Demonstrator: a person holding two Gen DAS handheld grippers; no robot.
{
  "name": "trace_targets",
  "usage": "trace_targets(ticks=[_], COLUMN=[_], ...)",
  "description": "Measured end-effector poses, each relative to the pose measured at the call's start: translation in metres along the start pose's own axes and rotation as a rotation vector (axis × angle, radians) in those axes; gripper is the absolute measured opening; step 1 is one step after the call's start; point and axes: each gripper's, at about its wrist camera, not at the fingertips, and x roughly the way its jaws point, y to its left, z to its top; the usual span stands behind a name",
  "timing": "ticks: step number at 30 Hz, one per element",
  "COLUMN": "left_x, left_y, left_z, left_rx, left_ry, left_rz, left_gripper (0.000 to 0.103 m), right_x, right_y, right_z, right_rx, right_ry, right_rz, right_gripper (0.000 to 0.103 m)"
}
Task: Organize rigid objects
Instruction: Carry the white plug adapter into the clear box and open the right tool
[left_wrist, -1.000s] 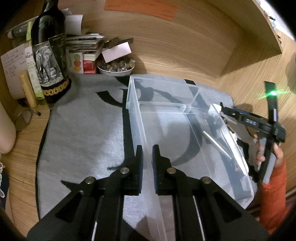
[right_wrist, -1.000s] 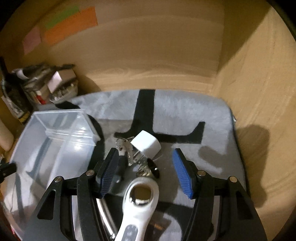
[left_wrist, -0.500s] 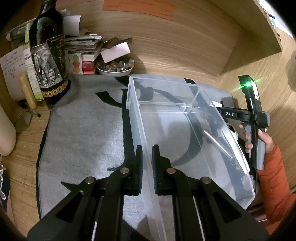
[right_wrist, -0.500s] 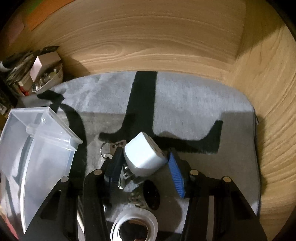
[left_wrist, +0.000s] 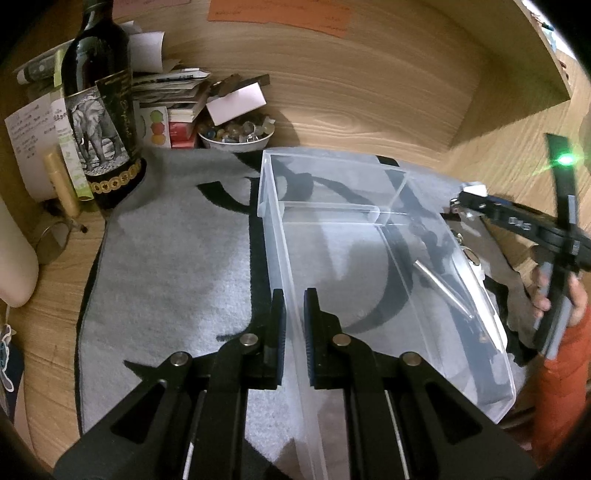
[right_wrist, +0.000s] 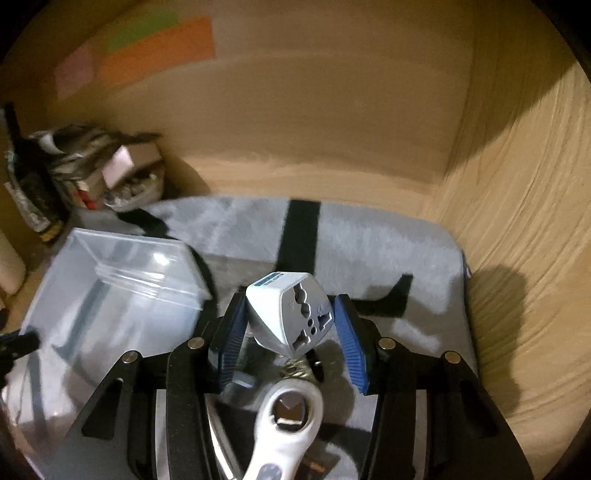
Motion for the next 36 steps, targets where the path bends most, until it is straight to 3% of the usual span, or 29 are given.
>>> trace_targets(ticks=[9, 18, 27, 36], left_x=[0.000, 0.001, 0.001, 0.000], left_y=[0.001, -0.001, 0.000, 0.000], left_z=[0.000, -0.001, -0.002, -0.003], left_rx=[-0.010, 0.012, 0.006, 0.004], left_ry=[-0.005, -0.024, -0.033, -0.039], left_rz=[0.000, 0.019, 0.006, -0.003], left_gripper=[0.009, 0.009, 0.009, 0.010], right_x=[-0.040, -0.043, 0.000, 0.027], right_y=[0.043, 0.097, 0.138, 0.142], right_z=[0.001, -0.003, -0.004, -0.001], right_rx=[-0.069, -0.165, -0.253, -0.278], right_ry=[-0.106, -0.110, 0.000, 0.151], right_rz=[0.081, 0.183, 0.230, 0.267], right_gripper=[0.045, 0.045, 0.045, 0.045])
